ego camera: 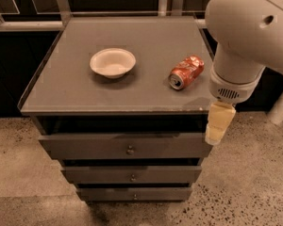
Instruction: Open bottom drawer
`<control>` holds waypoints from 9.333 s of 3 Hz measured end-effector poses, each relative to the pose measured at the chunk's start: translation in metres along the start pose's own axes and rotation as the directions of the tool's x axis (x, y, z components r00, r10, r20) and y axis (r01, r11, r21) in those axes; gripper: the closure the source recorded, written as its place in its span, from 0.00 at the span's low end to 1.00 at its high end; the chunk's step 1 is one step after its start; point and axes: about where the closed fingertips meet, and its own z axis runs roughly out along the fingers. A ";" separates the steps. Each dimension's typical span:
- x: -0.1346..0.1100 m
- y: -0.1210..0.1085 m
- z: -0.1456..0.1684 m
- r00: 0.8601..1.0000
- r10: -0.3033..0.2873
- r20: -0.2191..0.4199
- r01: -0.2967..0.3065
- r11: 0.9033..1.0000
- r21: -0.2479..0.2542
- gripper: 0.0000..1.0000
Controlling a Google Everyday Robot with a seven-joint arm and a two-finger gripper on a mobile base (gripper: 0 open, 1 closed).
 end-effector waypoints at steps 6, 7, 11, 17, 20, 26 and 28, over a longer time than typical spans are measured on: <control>0.019 0.147 0.133 0.953 0.231 0.194 -0.165 0.938 -0.304 0.00; -0.028 0.188 0.204 0.983 0.122 0.135 -0.071 0.940 -0.332 0.00; -0.084 0.267 0.343 0.963 0.247 0.109 -0.185 0.898 -0.399 0.00; -0.095 0.298 0.519 0.737 0.665 0.122 -0.465 0.630 -0.622 0.00; -0.152 0.282 0.549 0.585 0.776 0.237 -0.438 0.548 -0.713 0.00; -0.055 0.201 0.608 0.488 0.769 0.413 -0.556 0.638 -0.532 0.00; -0.064 0.141 0.604 0.530 0.641 0.556 -0.455 0.768 -0.452 0.00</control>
Offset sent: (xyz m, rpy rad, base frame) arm -0.0783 0.0123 -0.0865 0.3564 0.1737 -0.0149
